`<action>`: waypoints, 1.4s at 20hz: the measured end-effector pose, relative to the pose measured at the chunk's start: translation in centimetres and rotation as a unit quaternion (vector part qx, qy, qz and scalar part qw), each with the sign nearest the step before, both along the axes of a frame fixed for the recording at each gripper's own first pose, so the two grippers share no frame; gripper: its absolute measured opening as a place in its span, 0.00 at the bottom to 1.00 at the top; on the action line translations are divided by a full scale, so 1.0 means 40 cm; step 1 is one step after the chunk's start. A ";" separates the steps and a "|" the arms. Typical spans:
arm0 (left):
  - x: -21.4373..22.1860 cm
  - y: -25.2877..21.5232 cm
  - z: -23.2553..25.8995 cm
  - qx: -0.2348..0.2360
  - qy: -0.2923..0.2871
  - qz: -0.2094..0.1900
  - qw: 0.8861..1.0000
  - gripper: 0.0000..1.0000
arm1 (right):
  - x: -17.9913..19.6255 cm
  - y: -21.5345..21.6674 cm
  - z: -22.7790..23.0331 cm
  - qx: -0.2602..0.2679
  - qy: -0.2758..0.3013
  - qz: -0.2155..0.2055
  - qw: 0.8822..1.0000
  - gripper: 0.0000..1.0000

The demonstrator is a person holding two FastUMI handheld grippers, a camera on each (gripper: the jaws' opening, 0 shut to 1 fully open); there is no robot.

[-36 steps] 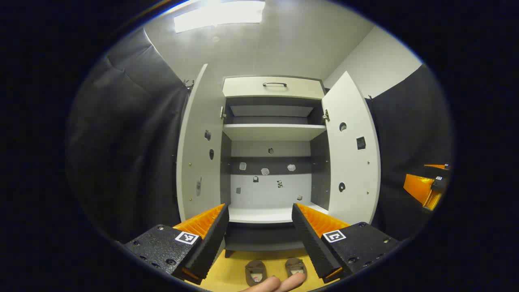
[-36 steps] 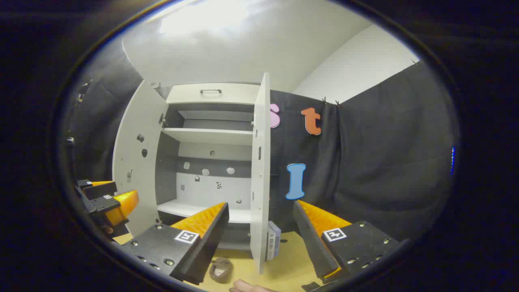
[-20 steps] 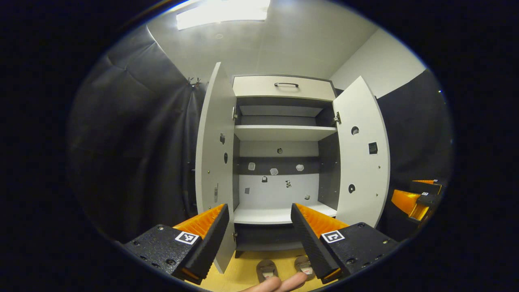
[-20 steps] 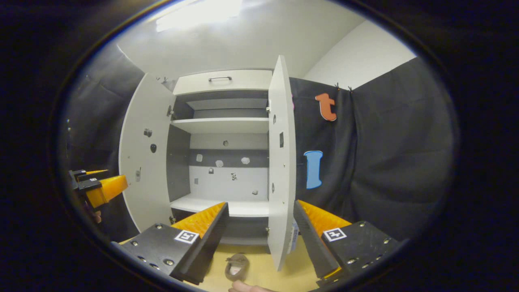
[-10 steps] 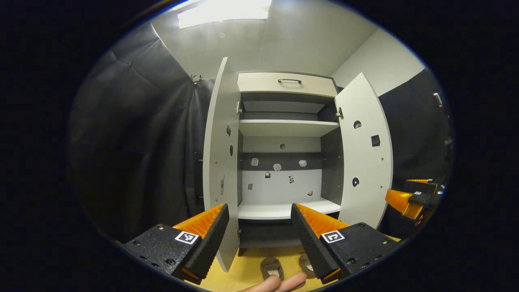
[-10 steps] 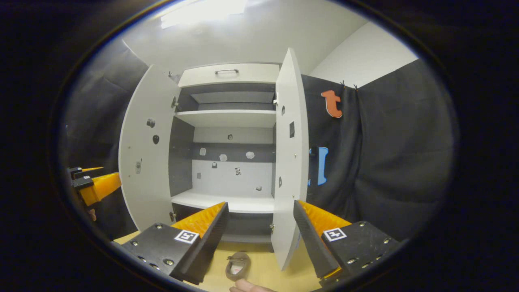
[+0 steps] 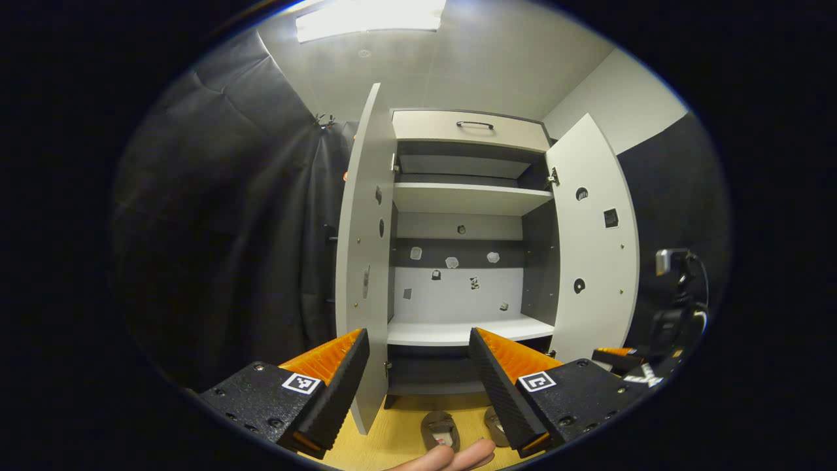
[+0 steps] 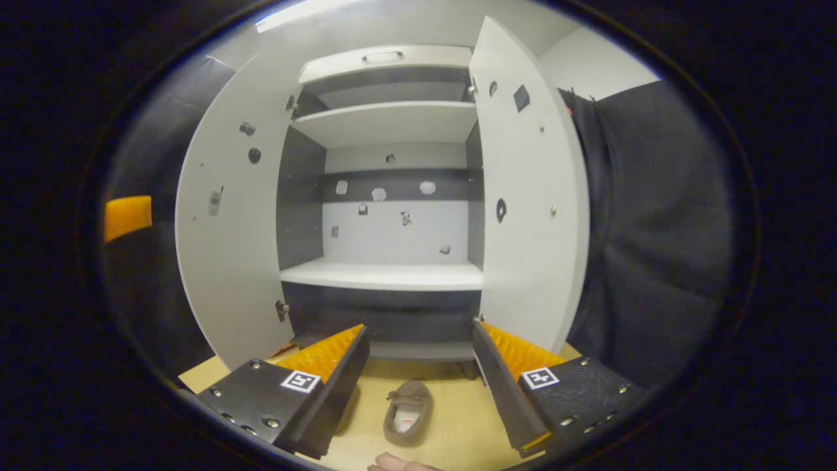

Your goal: Grab one shoe with the right hand and put it into the shoe cabinet, grab the other shoe with the left hand and put it into the shoe cabinet; then close the right door with the right hand and the left door with the left hand.

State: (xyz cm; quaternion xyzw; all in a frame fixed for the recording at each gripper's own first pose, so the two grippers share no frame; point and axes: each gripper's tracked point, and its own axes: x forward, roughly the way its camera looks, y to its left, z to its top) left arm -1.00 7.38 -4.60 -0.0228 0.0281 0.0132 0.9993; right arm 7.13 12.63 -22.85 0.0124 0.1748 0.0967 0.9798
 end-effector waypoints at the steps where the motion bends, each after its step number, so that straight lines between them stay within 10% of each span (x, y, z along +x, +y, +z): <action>1: -0.001 -0.009 -0.018 -0.008 0.005 -0.006 1.000 0.94 | 0.006 0.014 -0.057 -0.001 0.015 0.000 1.000 0.94; 14: 0.103 0.017 -0.118 -0.018 0.004 -0.012 1.000 0.93 | -0.003 0.151 -0.654 -0.022 0.203 0.009 0.979 0.96; 22: 0.244 -0.036 -0.252 -0.030 0.043 -0.055 0.997 0.93 | 0.102 0.184 -0.784 0.016 0.248 -0.023 0.968 0.64; 25: 0.262 -0.033 -0.286 -0.043 0.053 -0.057 0.996 0.94 | 0.106 0.181 -0.807 0.040 0.255 -0.027 0.966 0.10; 28: 0.264 -0.011 -0.297 -0.036 0.044 -0.047 0.997 0.94 | 0.103 0.192 -0.764 0.067 0.226 0.008 0.972 0.10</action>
